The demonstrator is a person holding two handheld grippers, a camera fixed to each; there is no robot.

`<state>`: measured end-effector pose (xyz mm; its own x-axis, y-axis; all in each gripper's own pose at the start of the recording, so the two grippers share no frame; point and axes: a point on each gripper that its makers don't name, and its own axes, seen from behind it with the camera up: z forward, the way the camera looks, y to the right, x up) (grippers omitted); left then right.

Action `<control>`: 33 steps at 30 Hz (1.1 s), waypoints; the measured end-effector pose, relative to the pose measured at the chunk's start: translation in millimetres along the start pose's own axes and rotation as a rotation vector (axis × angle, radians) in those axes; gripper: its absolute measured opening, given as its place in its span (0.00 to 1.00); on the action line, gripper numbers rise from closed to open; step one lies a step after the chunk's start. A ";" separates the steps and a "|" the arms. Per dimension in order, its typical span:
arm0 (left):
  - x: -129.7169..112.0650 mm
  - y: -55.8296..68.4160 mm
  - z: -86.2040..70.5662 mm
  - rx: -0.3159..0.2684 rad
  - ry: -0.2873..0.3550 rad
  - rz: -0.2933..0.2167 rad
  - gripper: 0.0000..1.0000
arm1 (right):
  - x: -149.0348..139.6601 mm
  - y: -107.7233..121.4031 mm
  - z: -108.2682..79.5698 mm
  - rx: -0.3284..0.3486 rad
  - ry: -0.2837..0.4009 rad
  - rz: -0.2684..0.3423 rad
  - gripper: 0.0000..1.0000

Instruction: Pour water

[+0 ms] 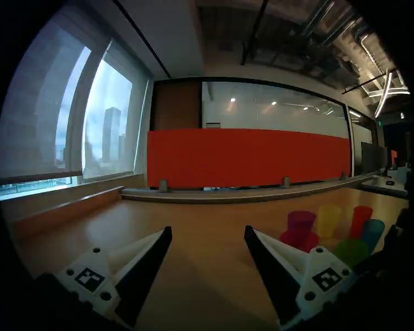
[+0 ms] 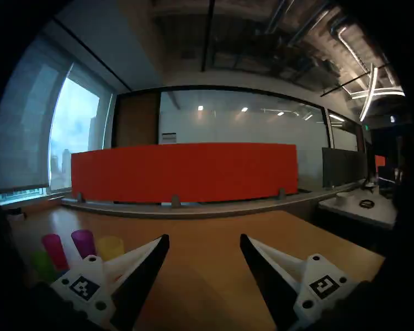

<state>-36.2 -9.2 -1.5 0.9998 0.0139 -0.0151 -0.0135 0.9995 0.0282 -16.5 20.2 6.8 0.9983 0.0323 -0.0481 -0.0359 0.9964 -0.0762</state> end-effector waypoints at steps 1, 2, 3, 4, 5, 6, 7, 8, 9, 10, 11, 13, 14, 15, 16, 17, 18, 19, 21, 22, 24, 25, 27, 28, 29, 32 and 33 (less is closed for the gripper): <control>-0.1 0.0 0.0 0.000 0.000 0.000 0.98 | -1.9 -0.2 0.0 0.001 0.000 0.008 0.99; -0.1 0.0 -0.1 0.000 0.000 0.000 0.98 | -3.9 -0.4 0.0 0.001 0.000 0.017 0.99; -0.1 0.0 -0.1 0.000 0.000 0.000 0.98 | -6.2 -1.2 0.2 0.003 -0.002 0.021 0.99; -0.1 0.0 -0.1 0.000 0.000 0.000 0.98 | -8.3 -2.0 0.4 0.005 -0.004 0.024 0.99; -0.1 0.0 -0.1 0.000 0.000 0.000 0.98 | -10.4 -2.8 0.6 0.007 -0.006 0.027 0.99; 0.0 -0.1 -0.1 0.000 0.000 0.000 0.98 | -12.0 -4.0 0.9 0.009 -0.006 0.027 0.99; 0.0 -0.2 -0.1 0.000 0.000 0.000 0.97 | -13.2 -5.1 1.1 0.011 -0.005 0.027 0.99; 0.1 -0.3 -0.1 0.000 0.000 0.000 0.97 | -14.4 -6.3 1.3 0.013 -0.005 0.027 0.99; 0.2 -0.2 0.0 0.000 0.000 0.000 0.98 | -14.9 -7.7 1.6 0.016 -0.001 0.026 0.99; 0.3 -0.2 0.0 0.000 0.000 0.000 0.98 | -15.2 -8.9 1.8 0.018 0.004 0.025 0.99; 0.3 -0.1 0.0 0.000 0.000 0.000 0.98 | -15.4 -10.2 2.0 0.021 0.008 0.024 0.99; 0.5 -0.2 0.1 0.000 0.000 0.000 0.98 | -16.6 -12.0 2.3 0.023 0.016 0.019 0.99; 0.6 -0.2 0.2 0.000 0.000 0.000 0.98 | -17.1 -12.9 2.4 0.025 0.020 0.017 0.99; 0.6 -0.1 0.2 0.000 0.000 0.000 0.98 | -18.6 -13.8 2.6 0.026 0.020 0.014 0.99; 0.6 0.0 0.3 0.000 0.000 0.000 0.98 | -20.0 -14.6 2.8 0.027 0.020 0.011 0.99; 0.6 0.1 0.4 0.000 0.000 0.000 0.98 | -21.5 -15.5 2.9 0.028 0.019 0.009 0.99; 0.6 0.1 0.4 0.000 0.000 0.000 0.98 | -23.2 -16.4 3.4 0.028 0.016 0.007 0.99; 0.7 0.2 0.3 0.000 0.000 0.000 0.97 | -24.7 -17.2 3.8 0.029 0.012 0.004 0.99; 0.7 0.3 0.3 0.000 0.000 0.000 0.97 | -27.9 -18.3 4.6 0.030 0.006 0.000 0.99; 0.7 0.3 0.3 0.000 0.000 0.001 0.98 | -29.4 -18.3 5.0 0.030 0.003 -0.003 0.99; 0.7 0.4 0.3 0.000 0.000 0.001 0.98 | -32.3 -18.4 5.6 0.031 -0.001 -0.007 0.99; 0.6 0.4 0.3 0.000 0.000 0.001 0.98 | -33.3 -18.3 5.9 0.032 -0.003 -0.009 0.99; 0.5 0.5 0.3 0.000 0.000 0.000 0.98 | -35.0 -17.7 6.1 0.033 -0.006 -0.015 0.99; 0.5 0.5 0.2 0.000 0.000 0.001 0.98 | -35.7 -17.1 6.1 0.033 -0.007 -0.019 0.99; 0.5 0.5 0.2 0.000 0.000 0.001 0.98 | -36.4 -16.6 6.1 0.033 -0.008 -0.022 0.99; 0.7 0.4 0.3 0.000 0.000 0.001 0.97 | -38.0 -15.8 7.2 0.033 -0.010 -0.031 0.99; 0.6 0.4 0.4 0.000 0.000 0.001 0.97 | -37.8 -15.9 7.6 0.033 -0.007 -0.033 0.99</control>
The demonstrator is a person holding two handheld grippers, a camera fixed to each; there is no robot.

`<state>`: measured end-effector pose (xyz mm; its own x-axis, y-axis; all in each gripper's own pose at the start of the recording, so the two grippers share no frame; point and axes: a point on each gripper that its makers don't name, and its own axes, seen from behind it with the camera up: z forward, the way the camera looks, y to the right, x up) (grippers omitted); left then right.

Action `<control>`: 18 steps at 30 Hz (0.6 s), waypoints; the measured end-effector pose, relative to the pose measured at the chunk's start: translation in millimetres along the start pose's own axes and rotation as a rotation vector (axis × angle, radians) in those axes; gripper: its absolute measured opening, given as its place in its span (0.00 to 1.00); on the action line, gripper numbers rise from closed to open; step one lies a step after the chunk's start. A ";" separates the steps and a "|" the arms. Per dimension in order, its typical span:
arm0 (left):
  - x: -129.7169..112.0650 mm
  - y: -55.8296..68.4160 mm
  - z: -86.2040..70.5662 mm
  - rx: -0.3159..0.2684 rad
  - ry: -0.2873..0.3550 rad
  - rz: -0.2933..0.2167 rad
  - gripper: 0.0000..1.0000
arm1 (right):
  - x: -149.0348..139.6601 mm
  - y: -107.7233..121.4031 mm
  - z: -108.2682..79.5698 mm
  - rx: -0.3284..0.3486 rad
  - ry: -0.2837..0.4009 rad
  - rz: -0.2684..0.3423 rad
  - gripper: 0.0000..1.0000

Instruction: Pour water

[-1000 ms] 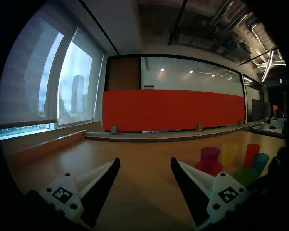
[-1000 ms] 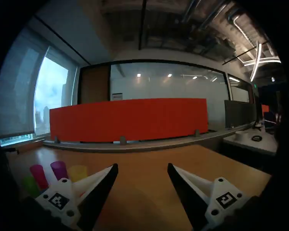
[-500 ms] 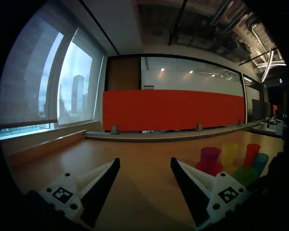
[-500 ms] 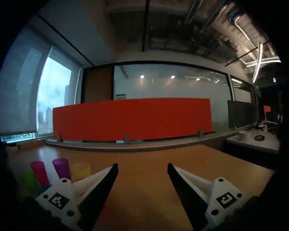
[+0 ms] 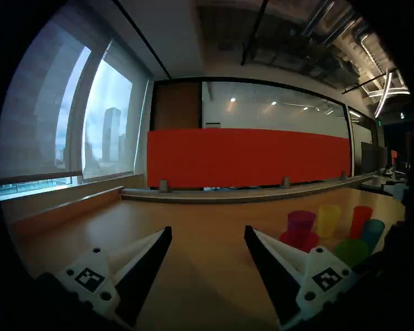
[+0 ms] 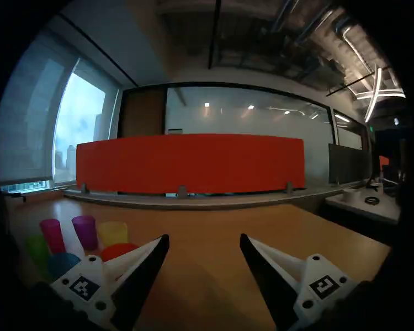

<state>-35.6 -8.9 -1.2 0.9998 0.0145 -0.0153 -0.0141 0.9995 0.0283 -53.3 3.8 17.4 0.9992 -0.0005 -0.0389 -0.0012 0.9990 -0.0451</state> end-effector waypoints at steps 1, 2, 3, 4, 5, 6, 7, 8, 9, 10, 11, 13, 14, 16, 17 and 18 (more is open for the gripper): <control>-0.1 0.0 0.1 0.000 0.000 0.000 0.97 | 0.3 -0.1 0.3 0.000 0.003 -0.002 0.99; -0.1 -0.1 0.1 0.000 0.000 0.000 0.98 | 0.7 -0.2 0.6 0.000 0.005 -0.004 0.99; -0.1 -0.1 0.0 0.000 0.000 0.000 0.98 | 0.9 -0.3 0.7 -0.001 0.006 -0.005 0.99; 0.0 0.0 0.0 0.000 0.000 0.000 0.98 | 1.1 -0.3 0.6 -0.002 0.006 -0.006 0.99; 0.0 0.0 -0.1 0.000 0.000 0.000 0.98 | 1.3 -0.4 0.5 -0.004 0.006 -0.007 0.99; 0.1 0.0 -0.1 0.000 0.000 0.000 0.98 | 1.5 -0.5 0.0 -0.004 0.008 -0.007 0.99; 0.2 0.0 0.0 0.000 0.000 0.000 0.98 | 1.7 -0.6 -0.6 -0.003 0.010 -0.007 0.99; 0.2 0.1 0.1 0.000 0.000 0.000 0.98 | 1.9 -0.7 -1.2 -0.003 0.011 -0.007 0.99; 0.2 0.0 0.2 0.000 0.000 0.000 0.98 | 1.9 -0.8 -1.7 -0.002 0.012 -0.007 0.99; 0.2 0.0 0.2 0.000 0.000 0.000 0.98 | 1.8 -0.9 -2.1 -0.001 0.012 -0.007 0.99; 0.2 -0.1 0.3 0.000 0.000 0.000 0.98 | 1.7 -1.0 -2.6 0.000 0.012 -0.007 0.99; 0.2 -0.1 0.1 0.000 0.000 0.000 0.98 | 1.7 -1.0 -2.9 0.000 0.012 -0.006 0.99; 0.1 -0.1 0.1 0.000 0.000 0.000 0.98 | 1.7 -1.0 -3.1 0.000 0.013 -0.006 0.99; 0.1 0.0 0.1 0.000 0.000 0.000 0.98 | 1.6 -1.0 -3.1 0.001 0.012 -0.006 0.99; 0.1 0.0 0.1 0.000 0.000 0.000 0.98 | 1.6 -1.0 -3.1 0.001 0.012 -0.006 0.99; 0.1 -0.1 0.1 0.000 0.000 0.000 0.97 | 1.7 -1.1 -3.1 0.001 0.012 -0.006 0.99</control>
